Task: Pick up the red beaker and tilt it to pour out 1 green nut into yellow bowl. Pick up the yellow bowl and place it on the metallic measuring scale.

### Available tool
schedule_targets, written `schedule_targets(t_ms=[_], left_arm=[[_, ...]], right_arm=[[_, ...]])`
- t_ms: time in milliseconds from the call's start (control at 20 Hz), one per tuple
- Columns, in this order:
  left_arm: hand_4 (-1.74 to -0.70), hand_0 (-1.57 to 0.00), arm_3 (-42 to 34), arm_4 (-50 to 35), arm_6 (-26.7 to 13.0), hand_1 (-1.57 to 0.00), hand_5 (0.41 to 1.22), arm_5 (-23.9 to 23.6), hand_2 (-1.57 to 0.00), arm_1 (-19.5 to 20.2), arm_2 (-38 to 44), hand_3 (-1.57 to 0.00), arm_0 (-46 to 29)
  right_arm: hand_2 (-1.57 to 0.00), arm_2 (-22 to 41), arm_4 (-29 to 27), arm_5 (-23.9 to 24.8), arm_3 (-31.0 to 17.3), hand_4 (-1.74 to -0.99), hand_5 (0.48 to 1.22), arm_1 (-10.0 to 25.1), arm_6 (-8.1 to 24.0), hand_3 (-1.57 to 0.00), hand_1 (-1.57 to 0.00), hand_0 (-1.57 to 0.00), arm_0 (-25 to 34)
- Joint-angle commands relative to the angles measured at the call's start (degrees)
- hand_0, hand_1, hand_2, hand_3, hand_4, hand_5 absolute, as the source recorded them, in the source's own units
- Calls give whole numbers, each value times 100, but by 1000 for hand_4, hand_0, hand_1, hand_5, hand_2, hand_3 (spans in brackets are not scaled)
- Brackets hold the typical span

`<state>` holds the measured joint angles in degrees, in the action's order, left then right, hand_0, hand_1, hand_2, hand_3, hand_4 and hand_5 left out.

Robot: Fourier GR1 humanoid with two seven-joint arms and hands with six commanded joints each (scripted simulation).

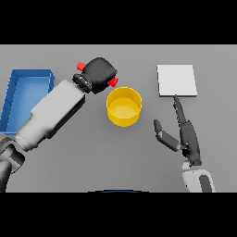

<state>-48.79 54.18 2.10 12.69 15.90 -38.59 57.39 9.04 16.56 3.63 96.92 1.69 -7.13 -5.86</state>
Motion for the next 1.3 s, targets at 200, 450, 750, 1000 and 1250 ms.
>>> schedule_targets(t_ms=[200,450,750,1000,1250], left_arm=[[-1696,-1571,439,698,115,-1571,1219,228,-1571,-56,-720,-1571,576],[-1726,-1571,707,1278,154,-1571,1220,329,-1571,-155,-1223,-1571,892],[-1736,-1571,886,1766,71,-1571,1221,54,-1571,-354,-1602,-1571,960],[-1734,-1571,912,2240,200,-1571,1221,168,-1571,-425,-2043,-1571,1205],[-1732,-1571,1246,2724,536,-1571,1221,315,-1571,-663,-2539,-1571,1600]], right_arm=[[1,-6,11,-59,10,-1066,689,90,-20,1,1,1,38],[1,24,27,-29,-143,-1060,700,-6,-22,1,1,1,136],[1,12,-39,-23,-77,-1053,697,-42,-141,1,1,1,72],[1,47,112,106,-138,-1082,677,-95,-138,1,1,1,85],[1,0,158,164,-173,-1059,672,-50,-105,1,1,1,151]])
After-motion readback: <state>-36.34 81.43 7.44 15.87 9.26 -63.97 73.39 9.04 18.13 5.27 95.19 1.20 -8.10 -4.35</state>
